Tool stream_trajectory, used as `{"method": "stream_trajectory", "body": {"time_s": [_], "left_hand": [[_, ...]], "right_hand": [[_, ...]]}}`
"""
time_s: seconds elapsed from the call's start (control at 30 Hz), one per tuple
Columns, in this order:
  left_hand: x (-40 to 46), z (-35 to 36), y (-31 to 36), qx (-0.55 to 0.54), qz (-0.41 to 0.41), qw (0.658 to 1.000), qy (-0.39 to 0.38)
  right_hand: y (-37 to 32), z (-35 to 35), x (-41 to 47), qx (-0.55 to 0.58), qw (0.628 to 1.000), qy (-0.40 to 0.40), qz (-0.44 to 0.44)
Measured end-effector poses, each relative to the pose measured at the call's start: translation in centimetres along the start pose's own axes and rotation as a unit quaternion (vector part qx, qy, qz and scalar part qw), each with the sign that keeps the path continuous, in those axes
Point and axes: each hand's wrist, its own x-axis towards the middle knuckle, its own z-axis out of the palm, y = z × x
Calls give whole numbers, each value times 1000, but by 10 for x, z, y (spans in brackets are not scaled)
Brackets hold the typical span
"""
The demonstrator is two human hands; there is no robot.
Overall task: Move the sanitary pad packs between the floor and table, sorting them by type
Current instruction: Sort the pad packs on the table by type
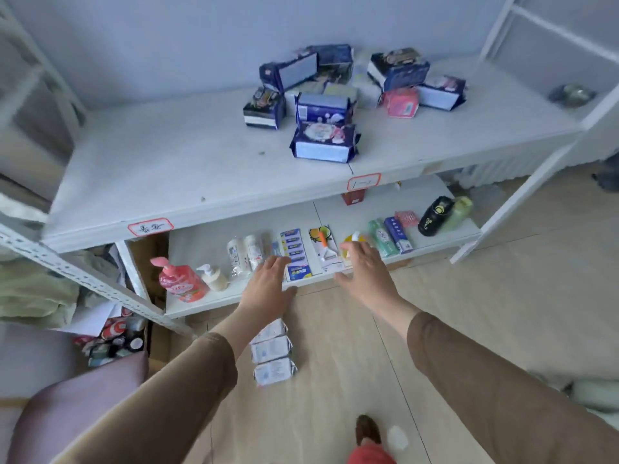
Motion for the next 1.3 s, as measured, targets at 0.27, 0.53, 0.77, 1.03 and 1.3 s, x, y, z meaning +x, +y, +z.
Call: {"method": "stream_trajectory", "body": {"time_s": [0.27,0.53,0.77,1.03,1.3], "left_hand": [[76,-44,112,8,29,999,31],[152,-60,196,17,12,998,62],[215,-89,217,18,19,995,96],[315,-126,189,17,11,992,126],[401,-172,119,11,-8,987,158]], "right_hand": [[56,-125,59,-4,999,21,-49],[129,-226,127,-33,996,-11,-84],[138,-258,205,-20,994,4,-110],[125,-255,324,-23,990,6,-139],[90,-231,430,8,987,32,-160]]}}
